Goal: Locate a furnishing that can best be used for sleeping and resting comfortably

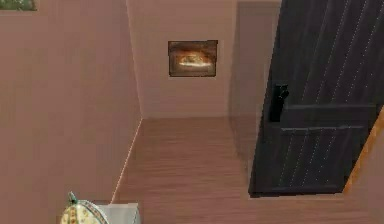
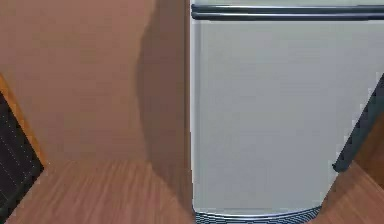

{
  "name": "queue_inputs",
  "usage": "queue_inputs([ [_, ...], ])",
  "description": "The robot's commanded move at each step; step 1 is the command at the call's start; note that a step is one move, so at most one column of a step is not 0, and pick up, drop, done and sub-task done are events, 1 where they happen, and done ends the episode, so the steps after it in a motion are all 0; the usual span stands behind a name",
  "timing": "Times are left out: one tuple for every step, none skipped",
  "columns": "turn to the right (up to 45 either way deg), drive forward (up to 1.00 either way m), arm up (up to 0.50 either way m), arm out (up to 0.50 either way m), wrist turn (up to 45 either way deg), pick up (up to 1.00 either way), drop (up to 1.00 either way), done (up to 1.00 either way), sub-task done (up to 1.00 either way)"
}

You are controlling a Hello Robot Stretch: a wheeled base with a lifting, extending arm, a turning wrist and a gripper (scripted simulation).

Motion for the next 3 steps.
queue_inputs([
  [0.0, 1.00, 0.00, 0.00, 0.0, 0.00, 0.00, 0.00, 0.00],
  [6.0, 0.00, 0.00, 0.00, 0.0, 0.00, 0.00, 0.00, 0.00],
  [0.0, 0.60, 0.00, 0.00, 0.0, 0.00, 0.00, 0.00, 0.00],
])
